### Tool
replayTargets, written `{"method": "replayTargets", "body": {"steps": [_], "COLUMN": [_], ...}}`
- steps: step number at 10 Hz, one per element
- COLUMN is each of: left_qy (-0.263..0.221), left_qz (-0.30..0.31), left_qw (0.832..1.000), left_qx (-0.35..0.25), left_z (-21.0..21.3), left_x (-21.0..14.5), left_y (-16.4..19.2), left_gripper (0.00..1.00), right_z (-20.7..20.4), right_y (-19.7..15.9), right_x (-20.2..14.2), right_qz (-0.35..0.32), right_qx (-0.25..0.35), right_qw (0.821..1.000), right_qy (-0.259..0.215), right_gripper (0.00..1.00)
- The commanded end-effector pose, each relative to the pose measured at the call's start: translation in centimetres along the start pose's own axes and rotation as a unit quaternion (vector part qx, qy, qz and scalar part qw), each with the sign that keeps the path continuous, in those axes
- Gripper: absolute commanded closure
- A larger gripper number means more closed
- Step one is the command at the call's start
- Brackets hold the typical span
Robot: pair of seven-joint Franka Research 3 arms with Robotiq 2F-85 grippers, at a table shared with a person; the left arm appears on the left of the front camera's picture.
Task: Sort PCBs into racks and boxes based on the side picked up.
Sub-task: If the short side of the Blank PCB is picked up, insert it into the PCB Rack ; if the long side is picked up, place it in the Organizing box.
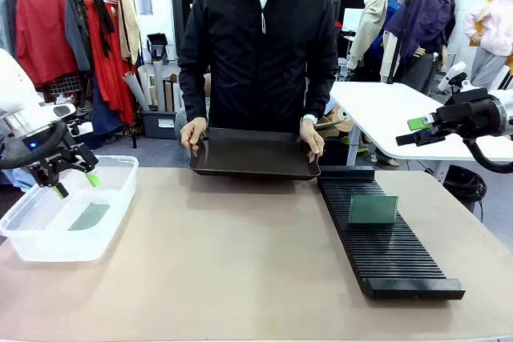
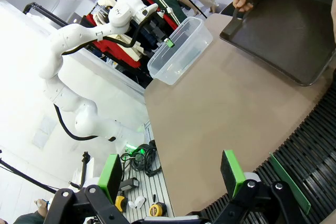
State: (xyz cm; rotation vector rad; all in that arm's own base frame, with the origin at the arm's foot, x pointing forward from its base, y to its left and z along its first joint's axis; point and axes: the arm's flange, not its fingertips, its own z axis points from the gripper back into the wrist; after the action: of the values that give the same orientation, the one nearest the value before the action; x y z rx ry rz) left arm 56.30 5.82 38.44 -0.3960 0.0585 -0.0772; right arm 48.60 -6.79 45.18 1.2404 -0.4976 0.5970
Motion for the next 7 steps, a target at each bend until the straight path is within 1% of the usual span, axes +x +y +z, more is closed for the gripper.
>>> {"method": "replayTargets", "body": {"steps": [1, 2, 4, 5, 7], "left_qy": [0.005, 0.003, 0.014, 0.004, 0.004], "left_qz": [0.014, 0.012, 0.009, 0.004, 0.004], "left_qw": [1.0, 0.999, 0.999, 1.0, 1.0], "left_qx": [0.028, 0.032, 0.035, 0.021, 0.021], "left_z": [0.36, 0.49, 0.57, 0.45, 0.45], "left_x": [-0.23, -0.34, -0.48, -0.05, -0.05], "left_y": [-1.04, -1.41, -1.77, -1.3, -1.3], "left_gripper": [0.0, 0.0, 0.0, 0.0, 0.0], "right_z": [-0.12, -0.12, -0.12, -0.12, -0.12], "right_y": [0.16, 0.16, 0.16, 0.16, 0.16], "right_x": [0.22, 0.22, 0.22, 0.22, 0.22], "right_qz": [0.003, 0.003, 0.003, 0.003, 0.003], "right_qx": [-0.006, -0.006, -0.006, -0.006, -0.006], "right_qw": [1.0, 1.0, 1.0, 1.0, 1.0], "right_qy": [0.0, 0.0, 0.0, 0.0, 0.0], "right_gripper": [0.0, 0.0, 0.0, 0.0, 0.0]}}
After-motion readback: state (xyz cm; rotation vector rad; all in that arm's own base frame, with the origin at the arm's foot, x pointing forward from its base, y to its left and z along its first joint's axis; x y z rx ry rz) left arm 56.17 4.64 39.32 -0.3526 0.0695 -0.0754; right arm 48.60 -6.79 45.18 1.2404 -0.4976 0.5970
